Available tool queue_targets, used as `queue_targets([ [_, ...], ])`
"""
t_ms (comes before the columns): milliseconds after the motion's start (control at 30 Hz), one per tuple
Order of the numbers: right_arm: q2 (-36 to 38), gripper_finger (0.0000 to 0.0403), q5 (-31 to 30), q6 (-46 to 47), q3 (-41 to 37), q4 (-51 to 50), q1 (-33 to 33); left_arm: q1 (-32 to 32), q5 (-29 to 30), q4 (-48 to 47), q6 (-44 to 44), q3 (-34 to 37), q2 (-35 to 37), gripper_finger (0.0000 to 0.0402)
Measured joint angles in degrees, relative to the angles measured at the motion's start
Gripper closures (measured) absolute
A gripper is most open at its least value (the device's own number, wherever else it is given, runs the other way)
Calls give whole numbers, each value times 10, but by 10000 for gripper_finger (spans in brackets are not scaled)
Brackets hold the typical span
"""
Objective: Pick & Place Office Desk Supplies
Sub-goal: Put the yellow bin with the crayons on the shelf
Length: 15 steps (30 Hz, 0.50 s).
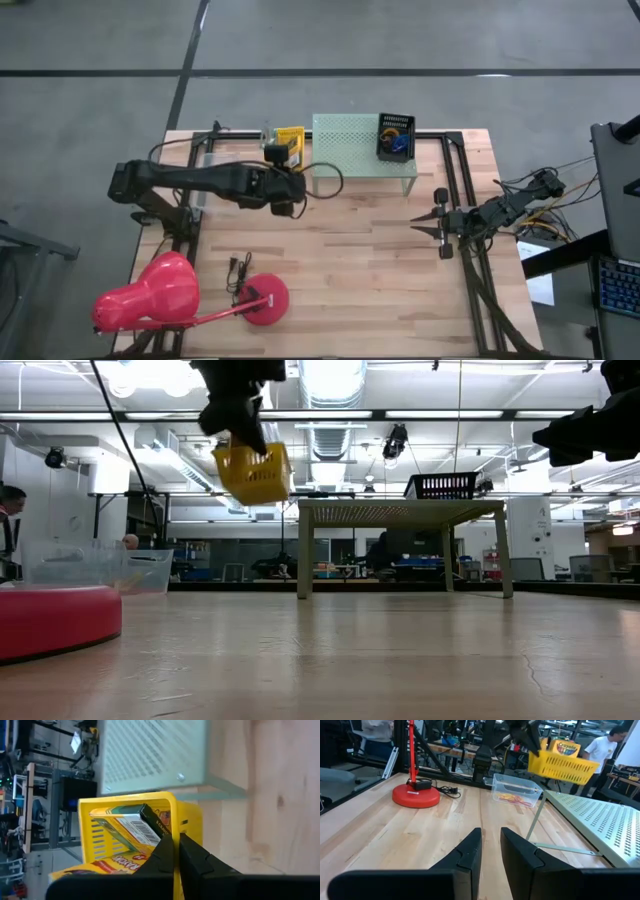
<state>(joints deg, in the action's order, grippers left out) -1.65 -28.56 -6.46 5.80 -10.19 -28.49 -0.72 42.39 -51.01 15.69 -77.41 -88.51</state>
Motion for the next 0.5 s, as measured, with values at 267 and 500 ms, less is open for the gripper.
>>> queue_targets([
  [267,0,335,0,0,0,0,0,33,-10,-1,57,-65,-19,396],
  [500,0,335,0,0,0,0,0,63,-13,-30,86,-164,-111,396],
])
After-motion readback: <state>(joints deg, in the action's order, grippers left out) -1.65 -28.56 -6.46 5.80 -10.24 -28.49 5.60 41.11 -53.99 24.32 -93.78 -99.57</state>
